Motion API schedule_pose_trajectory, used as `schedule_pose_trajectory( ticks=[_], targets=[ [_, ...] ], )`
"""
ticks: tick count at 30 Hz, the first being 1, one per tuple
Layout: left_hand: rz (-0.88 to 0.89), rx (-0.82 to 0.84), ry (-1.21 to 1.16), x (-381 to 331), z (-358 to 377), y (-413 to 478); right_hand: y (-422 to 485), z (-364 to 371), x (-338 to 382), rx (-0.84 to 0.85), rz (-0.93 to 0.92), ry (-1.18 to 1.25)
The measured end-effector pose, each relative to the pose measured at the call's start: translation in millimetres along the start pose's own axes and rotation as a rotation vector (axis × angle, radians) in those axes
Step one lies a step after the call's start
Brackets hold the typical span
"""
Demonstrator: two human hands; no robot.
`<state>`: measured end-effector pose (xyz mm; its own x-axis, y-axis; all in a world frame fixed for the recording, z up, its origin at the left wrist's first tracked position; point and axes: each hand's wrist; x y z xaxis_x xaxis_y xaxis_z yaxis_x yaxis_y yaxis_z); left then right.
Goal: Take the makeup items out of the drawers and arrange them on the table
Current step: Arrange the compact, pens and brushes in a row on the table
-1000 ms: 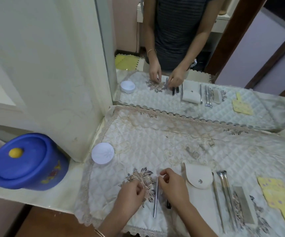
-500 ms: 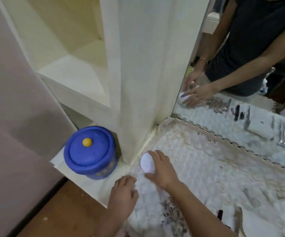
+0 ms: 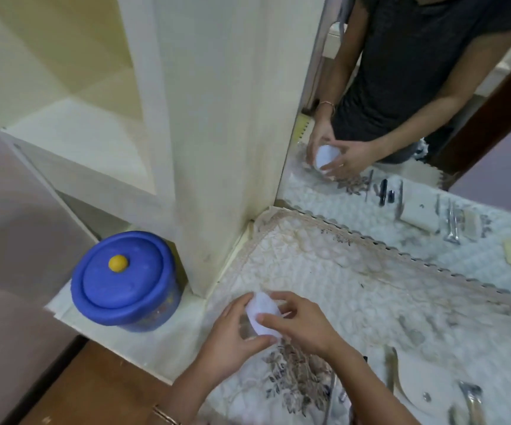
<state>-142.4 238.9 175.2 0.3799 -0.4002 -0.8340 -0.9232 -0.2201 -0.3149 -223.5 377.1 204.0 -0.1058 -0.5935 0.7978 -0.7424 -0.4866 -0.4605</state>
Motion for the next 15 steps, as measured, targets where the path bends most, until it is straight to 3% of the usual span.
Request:
schedule_pose_trajectory(
  ticks=[8,15],
  targets=[
    [0.088,0.15,-0.224,-17.5,16.4,-5.5,-35.8,-59.2,-12.0,-0.071,0.037,0.19],
    [0.259,0.163,0.028,-29.7,27.7,-7.2,-43.3,-73.0,-34.2,-0.229,0.142,0.5]
  ],
)
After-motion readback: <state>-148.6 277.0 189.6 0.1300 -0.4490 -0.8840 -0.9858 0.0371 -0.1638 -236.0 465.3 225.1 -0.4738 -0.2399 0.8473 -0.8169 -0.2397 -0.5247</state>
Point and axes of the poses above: each hand's wrist, its own y-axis towards the middle knuckle, its own z-axis out of the palm, x = y × z, and after that the axes turned 2 degrees about y, right-handed
